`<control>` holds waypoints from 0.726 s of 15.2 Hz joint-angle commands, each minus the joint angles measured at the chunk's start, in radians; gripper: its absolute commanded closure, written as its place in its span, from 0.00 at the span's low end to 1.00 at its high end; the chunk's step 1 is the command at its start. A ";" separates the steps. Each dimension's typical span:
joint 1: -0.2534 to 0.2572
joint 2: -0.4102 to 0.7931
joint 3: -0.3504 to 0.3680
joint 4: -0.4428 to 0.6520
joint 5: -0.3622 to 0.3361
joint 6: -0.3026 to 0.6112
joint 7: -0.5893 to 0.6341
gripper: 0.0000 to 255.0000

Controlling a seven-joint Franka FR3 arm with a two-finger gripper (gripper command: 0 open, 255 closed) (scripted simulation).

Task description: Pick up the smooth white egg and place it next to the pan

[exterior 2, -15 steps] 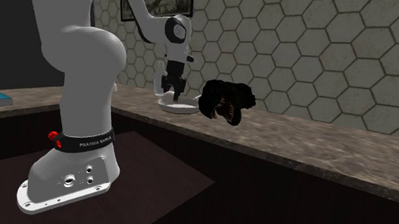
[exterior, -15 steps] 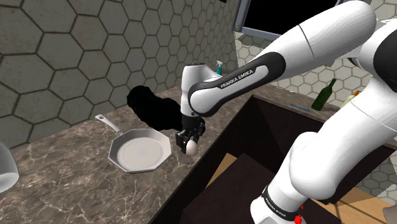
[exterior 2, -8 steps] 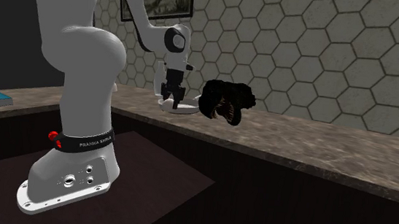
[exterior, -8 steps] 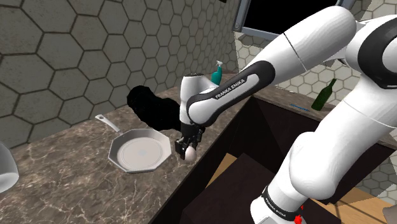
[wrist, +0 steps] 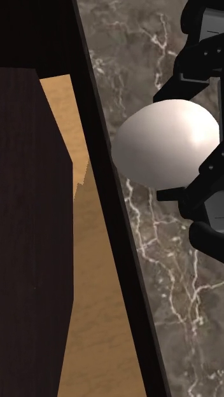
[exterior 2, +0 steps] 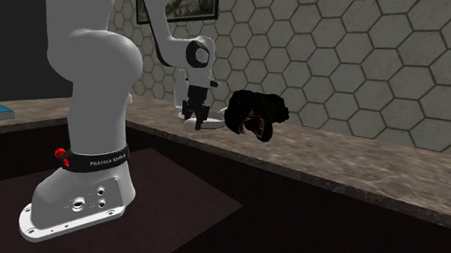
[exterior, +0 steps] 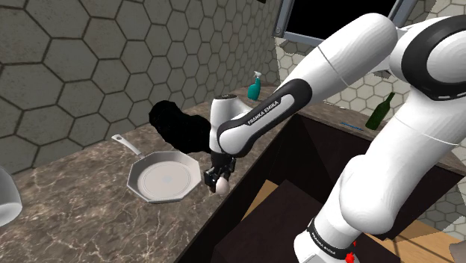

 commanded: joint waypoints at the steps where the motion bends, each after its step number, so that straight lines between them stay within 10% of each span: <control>1: 0.000 0.001 0.000 0.000 0.000 0.001 0.000 1.00; 3: 0.000 0.001 0.000 0.000 0.000 0.001 0.000 1.00; 4: 0.000 0.001 0.000 0.000 0.000 0.001 0.000 0.00; 11: -0.001 -0.053 -0.003 0.026 0.003 -0.079 -0.004 0.00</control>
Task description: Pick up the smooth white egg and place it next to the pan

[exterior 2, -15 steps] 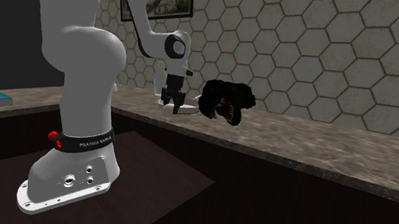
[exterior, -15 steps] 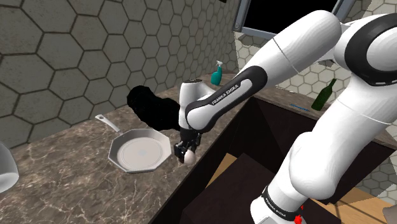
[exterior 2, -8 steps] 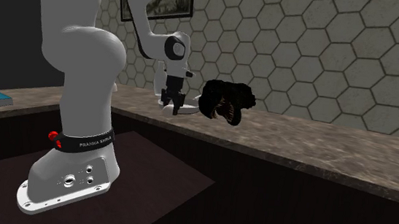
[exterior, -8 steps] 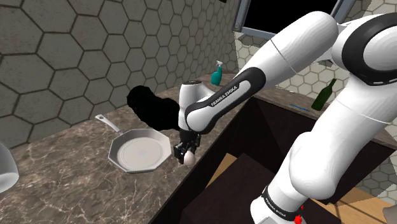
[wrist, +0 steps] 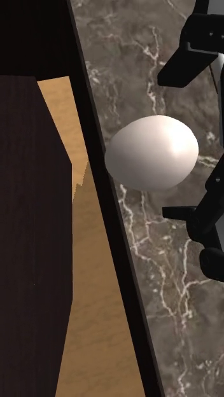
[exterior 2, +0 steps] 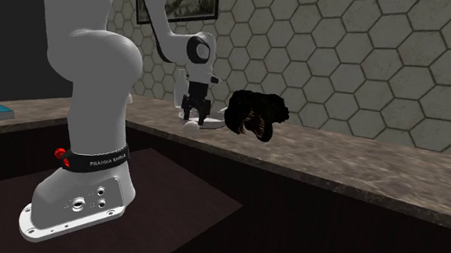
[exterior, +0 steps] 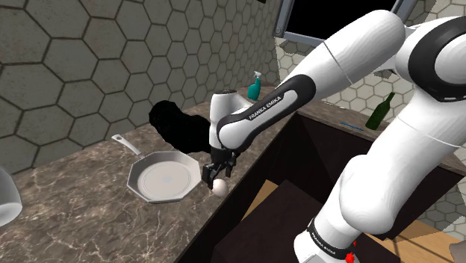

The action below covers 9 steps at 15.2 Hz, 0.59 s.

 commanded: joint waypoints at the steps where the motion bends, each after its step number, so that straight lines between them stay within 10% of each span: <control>1: -0.002 -0.050 -0.004 0.023 0.002 -0.074 -0.005 0.00; 9: -0.002 -0.068 -0.006 0.036 0.003 -0.105 -0.005 0.00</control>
